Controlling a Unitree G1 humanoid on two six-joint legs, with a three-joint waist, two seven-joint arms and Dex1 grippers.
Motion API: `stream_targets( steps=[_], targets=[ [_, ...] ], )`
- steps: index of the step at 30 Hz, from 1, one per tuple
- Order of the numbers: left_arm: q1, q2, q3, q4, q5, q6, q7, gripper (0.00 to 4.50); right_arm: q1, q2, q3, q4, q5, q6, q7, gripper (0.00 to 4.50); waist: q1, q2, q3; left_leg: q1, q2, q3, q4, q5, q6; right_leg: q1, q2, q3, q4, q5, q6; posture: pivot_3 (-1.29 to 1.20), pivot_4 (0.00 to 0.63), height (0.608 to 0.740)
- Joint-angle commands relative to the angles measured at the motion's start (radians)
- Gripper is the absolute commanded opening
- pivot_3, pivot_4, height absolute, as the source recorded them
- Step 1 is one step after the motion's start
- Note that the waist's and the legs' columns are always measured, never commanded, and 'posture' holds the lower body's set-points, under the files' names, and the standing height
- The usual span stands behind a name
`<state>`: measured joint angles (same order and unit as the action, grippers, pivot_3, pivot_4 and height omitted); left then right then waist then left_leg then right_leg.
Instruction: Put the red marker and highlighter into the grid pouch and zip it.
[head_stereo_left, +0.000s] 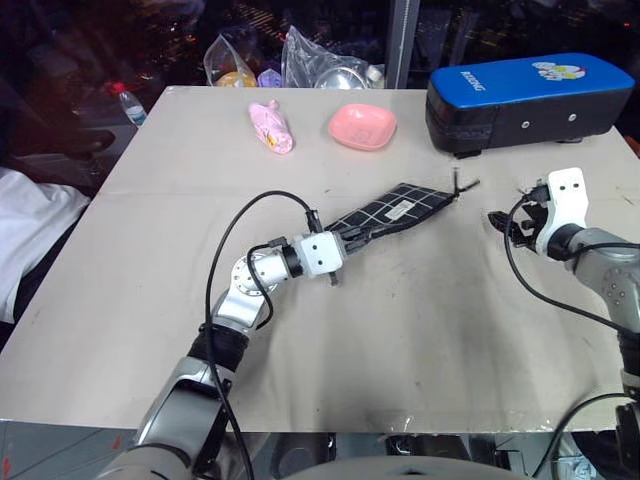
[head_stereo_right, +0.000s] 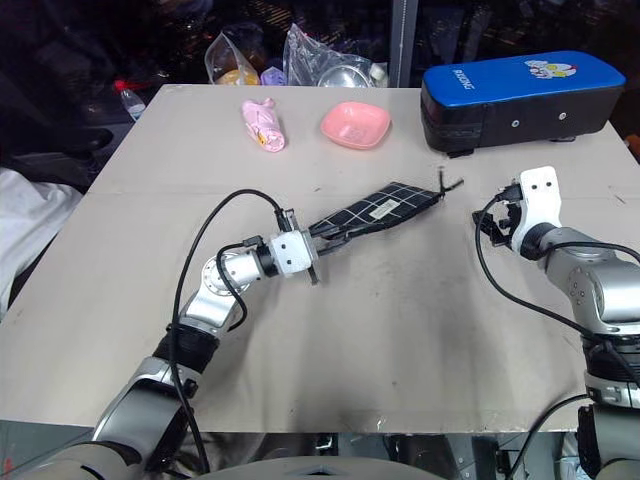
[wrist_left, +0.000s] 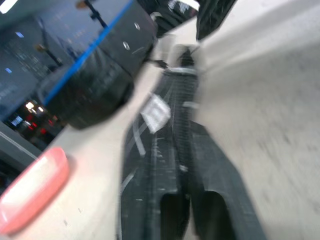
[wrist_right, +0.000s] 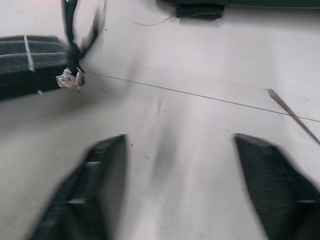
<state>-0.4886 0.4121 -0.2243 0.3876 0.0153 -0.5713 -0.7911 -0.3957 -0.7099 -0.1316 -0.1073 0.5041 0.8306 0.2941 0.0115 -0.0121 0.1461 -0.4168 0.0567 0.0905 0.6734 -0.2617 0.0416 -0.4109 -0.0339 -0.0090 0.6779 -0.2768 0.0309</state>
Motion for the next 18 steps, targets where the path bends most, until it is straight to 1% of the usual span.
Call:
stream_targets(
  steps=[1, 3, 4, 5, 7, 10, 11, 14, 16, 18],
  targets=[
    [0.037, 0.038, 0.054, -0.048, -0.050, 0.039, -0.002, 2.44, 0.044, -0.054, -0.031, 0.010, -0.071, -0.153, 0.100, 4.50, 0.000, 0.000, 0.000, 0.000, 0.000, 0.000, 0.000, 0.000, 0.000, 0.000, 0.000, 0.000, 0.000, 0.000, 0.000, 0.00, 0.150, 0.737],
    [0.089, 0.051, 0.086, -0.099, -0.108, 0.107, -0.006, 3.39, 0.086, -0.064, -0.038, 0.030, -0.083, -0.255, 0.185, 4.50, -0.001, 0.000, 0.000, 0.000, 0.000, 0.000, -0.001, 0.000, 0.000, 0.000, 0.000, 0.000, 0.000, 0.000, 0.000, 0.00, 0.150, 0.737],
    [0.112, 0.053, 0.099, -0.127, -0.136, 0.143, -0.008, 3.95, 0.102, -0.066, -0.042, 0.037, -0.085, -0.296, 0.221, 4.50, -0.002, 0.000, 0.000, 0.000, 0.000, 0.000, -0.001, 0.000, 0.000, 0.000, 0.000, 0.000, -0.001, 0.000, 0.000, 0.00, 0.150, 0.737],
    [0.139, 0.056, 0.111, -0.163, -0.168, 0.187, -0.013, 4.39, 0.119, -0.066, -0.050, 0.040, -0.081, -0.325, 0.254, 4.50, -0.002, 0.000, 0.000, 0.001, 0.000, 0.000, -0.001, 0.000, 0.000, 0.000, 0.000, 0.001, -0.001, 0.000, 0.000, 0.00, 0.150, 0.737],
    [0.231, 0.077, 0.142, -0.274, -0.265, 0.326, -0.033, 4.46, 0.168, -0.063, -0.080, 0.047, -0.059, -0.401, 0.337, 4.50, -0.002, 0.000, 0.000, 0.001, 0.001, 0.001, -0.001, 0.000, 0.000, 0.000, 0.000, 0.001, 0.000, 0.000, 0.000, 0.00, 0.150, 0.737],
    [0.359, 0.117, 0.178, -0.435, -0.354, 0.520, -0.025, 4.46, 0.244, -0.077, -0.111, 0.072, -0.027, -0.478, 0.480, 4.50, -0.002, 0.000, 0.000, 0.001, 0.001, 0.000, -0.001, 0.000, 0.000, 0.000, -0.001, 0.001, 0.000, 0.000, 0.000, 0.00, 0.150, 0.737],
    [0.414, 0.132, 0.191, -0.497, -0.380, 0.587, -0.012, 4.46, 0.282, -0.081, -0.123, 0.087, -0.026, -0.542, 0.547, 4.50, -0.002, 0.000, 0.000, 0.001, 0.001, 0.000, -0.001, 0.000, 0.000, 0.000, -0.001, 0.001, 0.000, 0.000, 0.000, 0.00, 0.150, 0.737],
    [0.531, 0.135, 0.226, -0.624, -0.389, 0.684, 0.061, 4.46, 0.340, -0.079, -0.152, 0.142, -0.012, -0.644, 0.679, 4.50, 0.001, 0.000, 0.000, 0.002, 0.001, -0.001, -0.001, 0.000, 0.000, 0.002, -0.001, 0.002, 0.000, 0.000, 0.000, 0.00, 0.150, 0.737],
    [0.576, 0.131, 0.237, -0.668, -0.381, 0.714, 0.087, 4.46, 0.365, -0.070, -0.152, 0.180, -0.002, -0.704, 0.767, 4.50, 0.002, 0.000, 0.000, 0.003, 0.000, -0.001, -0.001, 0.000, 0.000, 0.002, -0.002, 0.003, 0.000, 0.000, 0.000, 0.00, 0.150, 0.737],
    [0.607, 0.129, 0.242, -0.693, -0.370, 0.734, 0.106, 4.46, 0.370, -0.054, -0.151, 0.216, -0.007, -0.764, 0.813, 4.50, 0.001, 0.000, 0.000, 0.003, 0.000, -0.001, -0.001, 0.000, 0.000, 0.002, -0.001, 0.003, 0.000, 0.000, 0.000, 0.00, 0.150, 0.737]
  ],
)
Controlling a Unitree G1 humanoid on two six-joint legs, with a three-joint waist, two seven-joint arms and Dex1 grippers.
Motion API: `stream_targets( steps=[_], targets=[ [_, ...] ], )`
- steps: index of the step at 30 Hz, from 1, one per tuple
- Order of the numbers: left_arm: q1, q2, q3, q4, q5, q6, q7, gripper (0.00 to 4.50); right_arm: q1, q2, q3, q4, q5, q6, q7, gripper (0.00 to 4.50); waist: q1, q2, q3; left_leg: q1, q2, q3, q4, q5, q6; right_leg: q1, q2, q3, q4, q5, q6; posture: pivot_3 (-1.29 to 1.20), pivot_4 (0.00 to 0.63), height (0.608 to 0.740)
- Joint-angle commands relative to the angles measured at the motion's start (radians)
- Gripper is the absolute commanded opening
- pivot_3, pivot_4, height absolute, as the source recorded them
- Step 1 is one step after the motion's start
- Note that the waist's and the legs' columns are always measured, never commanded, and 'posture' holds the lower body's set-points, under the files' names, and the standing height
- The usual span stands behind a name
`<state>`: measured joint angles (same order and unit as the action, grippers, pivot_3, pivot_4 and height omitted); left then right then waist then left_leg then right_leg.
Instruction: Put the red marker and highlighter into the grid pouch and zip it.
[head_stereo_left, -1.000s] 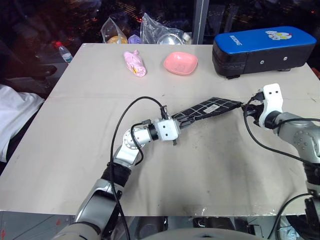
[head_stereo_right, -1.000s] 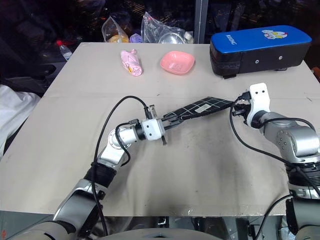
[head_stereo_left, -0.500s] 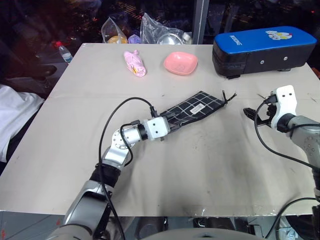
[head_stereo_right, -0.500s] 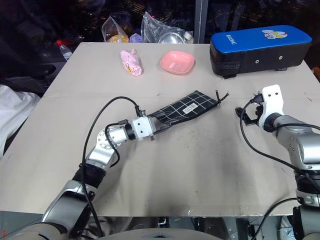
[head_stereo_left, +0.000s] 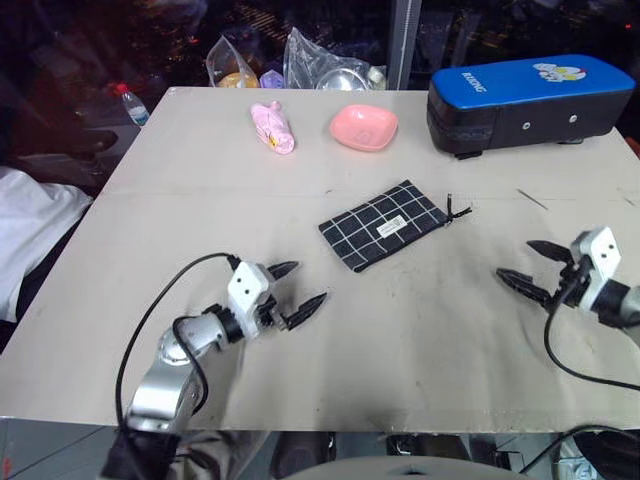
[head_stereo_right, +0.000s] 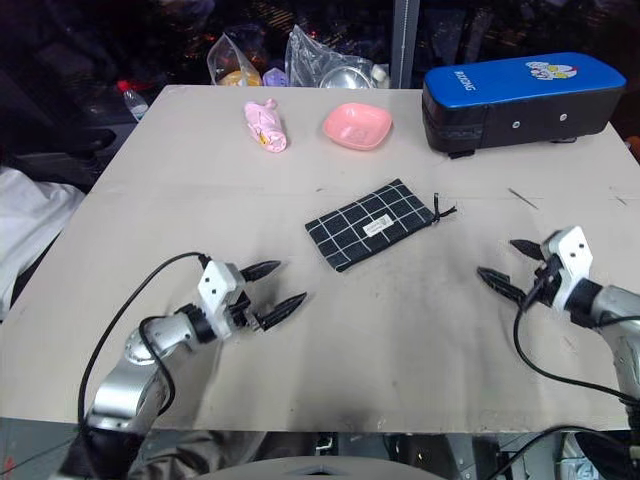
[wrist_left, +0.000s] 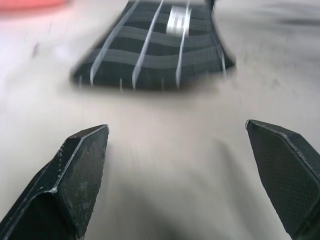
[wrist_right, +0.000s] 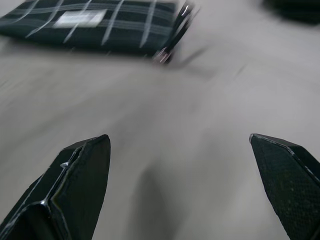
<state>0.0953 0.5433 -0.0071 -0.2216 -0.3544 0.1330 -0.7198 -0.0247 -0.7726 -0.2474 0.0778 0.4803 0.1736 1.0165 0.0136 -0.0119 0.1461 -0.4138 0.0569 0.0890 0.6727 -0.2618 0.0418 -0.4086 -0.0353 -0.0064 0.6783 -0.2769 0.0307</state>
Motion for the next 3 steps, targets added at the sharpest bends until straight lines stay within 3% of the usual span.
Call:
stream_targets(
  steps=[1, 3],
  targets=[
    [0.032, -0.003, 0.025, -0.089, 0.012, 0.027, 0.042, 4.46, -0.001, 0.011, -0.029, 0.045, 0.004, -0.121, 0.094, 4.50, -0.001, 0.000, 0.000, 0.001, 0.000, 0.000, 0.000, 0.000, 0.000, 0.000, 0.000, 0.000, 0.000, 0.000, 0.000, 0.00, 0.150, 0.737],
    [0.040, -0.003, 0.023, -0.089, 0.030, 0.015, 0.047, 4.46, 0.000, 0.016, -0.009, 0.078, -0.012, -0.147, 0.121, 4.50, -0.001, 0.000, 0.000, 0.001, 0.000, 0.000, 0.000, 0.000, 0.000, 0.001, 0.001, 0.001, 0.000, 0.000, 0.000, 0.00, 0.150, 0.737]
  ],
)
